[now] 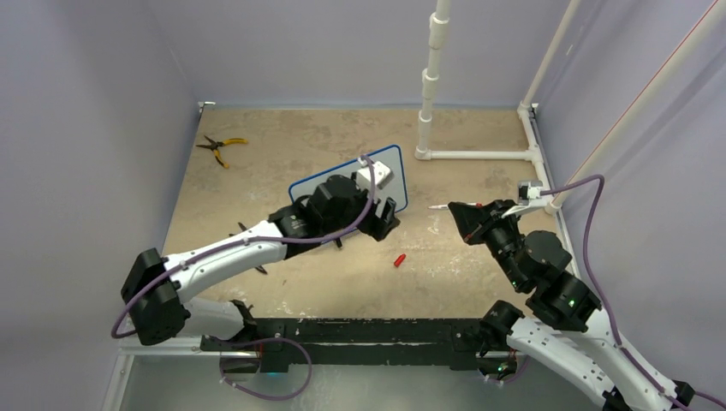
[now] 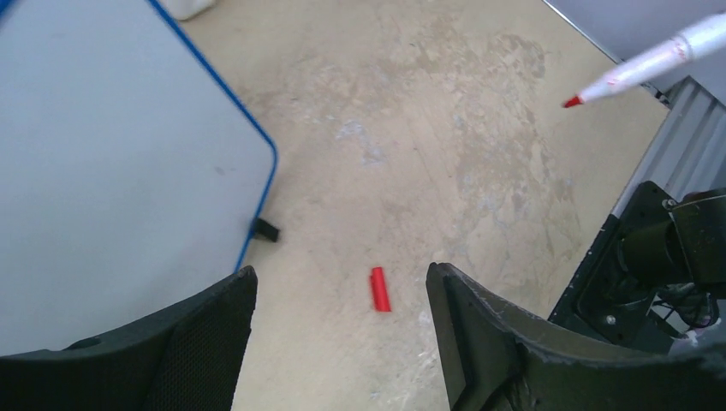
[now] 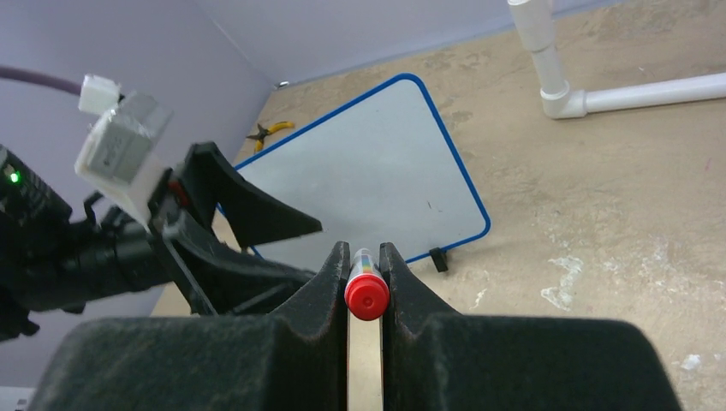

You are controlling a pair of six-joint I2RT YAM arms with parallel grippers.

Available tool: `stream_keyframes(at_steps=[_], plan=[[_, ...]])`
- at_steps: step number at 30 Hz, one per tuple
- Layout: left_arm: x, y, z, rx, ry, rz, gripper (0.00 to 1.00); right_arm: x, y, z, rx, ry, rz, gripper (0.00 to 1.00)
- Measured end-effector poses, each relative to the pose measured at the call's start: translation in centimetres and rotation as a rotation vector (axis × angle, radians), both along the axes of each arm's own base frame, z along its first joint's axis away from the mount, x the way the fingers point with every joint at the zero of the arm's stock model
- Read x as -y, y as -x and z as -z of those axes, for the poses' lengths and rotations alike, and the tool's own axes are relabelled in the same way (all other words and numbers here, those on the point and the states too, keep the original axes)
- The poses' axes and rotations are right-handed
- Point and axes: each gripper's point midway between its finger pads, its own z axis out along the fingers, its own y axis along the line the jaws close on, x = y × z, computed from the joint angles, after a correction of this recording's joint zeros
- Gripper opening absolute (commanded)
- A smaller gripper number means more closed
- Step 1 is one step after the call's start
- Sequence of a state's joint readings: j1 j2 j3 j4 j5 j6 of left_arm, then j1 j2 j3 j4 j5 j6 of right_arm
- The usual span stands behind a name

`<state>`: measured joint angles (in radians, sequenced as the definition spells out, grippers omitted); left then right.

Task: Write a sentence on the whiteboard
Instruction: Place the pen cap at the center of the board.

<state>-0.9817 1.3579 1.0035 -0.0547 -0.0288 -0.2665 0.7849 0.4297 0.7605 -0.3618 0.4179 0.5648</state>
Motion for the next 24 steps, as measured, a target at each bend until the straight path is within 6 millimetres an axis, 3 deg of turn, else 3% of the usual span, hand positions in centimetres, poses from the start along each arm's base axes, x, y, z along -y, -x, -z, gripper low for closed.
stream_keyframes(at_steps=[8,17,21,24], plan=[[-6.8,-3.8,-5.1,0.037,0.003,-0.110,0.73,-1.4,-0.2,-0.9,0.036,0.002,-0.055,0.00],[-16.1,-7.9,-11.1,0.127,0.061,-0.323,0.75,-7.6,-1.4,-0.4,0.050,0.040,-0.270,0.00],[-18.9,-8.2,-12.2,0.166,0.074,-0.390,0.75,-9.8,-1.7,-0.1,0.072,0.018,-0.345,0.00],[-21.2,-8.3,-10.4,0.155,0.063,-0.446,0.75,-11.2,-2.1,0.3,0.087,-0.009,-0.376,0.00]])
